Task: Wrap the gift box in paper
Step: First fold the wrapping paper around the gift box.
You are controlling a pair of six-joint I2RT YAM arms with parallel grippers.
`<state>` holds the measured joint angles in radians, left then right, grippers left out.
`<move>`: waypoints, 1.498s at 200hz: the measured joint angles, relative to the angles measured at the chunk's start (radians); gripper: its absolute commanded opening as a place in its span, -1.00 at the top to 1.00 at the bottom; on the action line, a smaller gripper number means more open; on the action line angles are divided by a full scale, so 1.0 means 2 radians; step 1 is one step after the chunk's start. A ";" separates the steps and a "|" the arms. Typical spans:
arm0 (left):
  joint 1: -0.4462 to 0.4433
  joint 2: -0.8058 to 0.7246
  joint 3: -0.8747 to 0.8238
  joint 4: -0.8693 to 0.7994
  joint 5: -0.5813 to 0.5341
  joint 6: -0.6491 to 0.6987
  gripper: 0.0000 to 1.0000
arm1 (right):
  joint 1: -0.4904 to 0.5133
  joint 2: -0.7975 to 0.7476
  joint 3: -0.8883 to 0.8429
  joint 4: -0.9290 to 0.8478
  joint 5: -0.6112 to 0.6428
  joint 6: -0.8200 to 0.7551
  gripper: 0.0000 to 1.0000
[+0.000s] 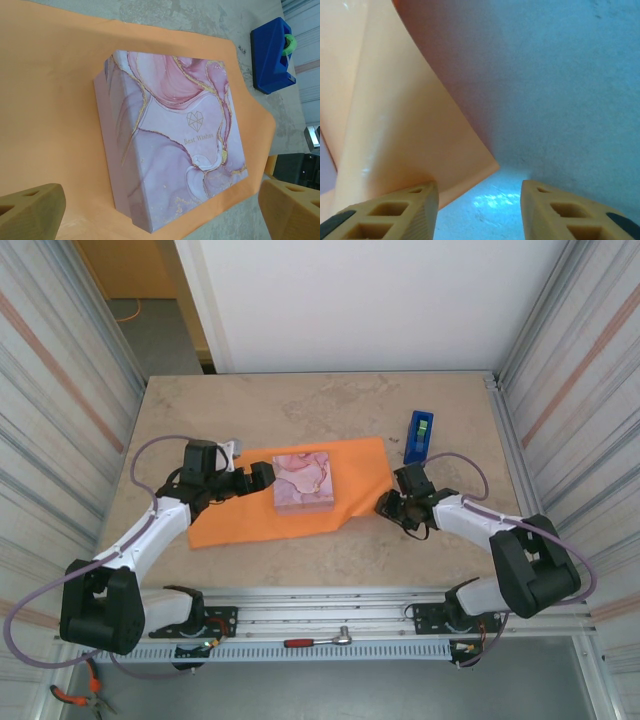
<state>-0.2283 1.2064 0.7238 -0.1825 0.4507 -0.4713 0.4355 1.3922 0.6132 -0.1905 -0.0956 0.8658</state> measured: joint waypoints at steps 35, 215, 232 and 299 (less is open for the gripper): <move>0.000 0.001 0.000 0.000 0.001 0.000 -0.98 | -0.010 0.012 -0.001 0.064 -0.022 0.001 -0.08; 0.000 0.007 0.000 0.011 0.010 -0.002 -0.98 | -0.019 -0.048 -0.053 0.173 -0.081 0.024 -0.34; 0.000 0.007 0.000 0.011 0.011 -0.002 -0.98 | -0.019 -0.059 -0.054 0.173 -0.082 0.026 -0.31; 0.000 0.007 0.000 0.011 0.014 -0.002 -0.98 | -0.018 -0.063 -0.054 0.161 -0.081 0.033 -0.12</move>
<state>-0.2283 1.2213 0.7231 -0.1600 0.4793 -0.4751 0.3988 1.2667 0.5053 0.1307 -0.2577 0.9325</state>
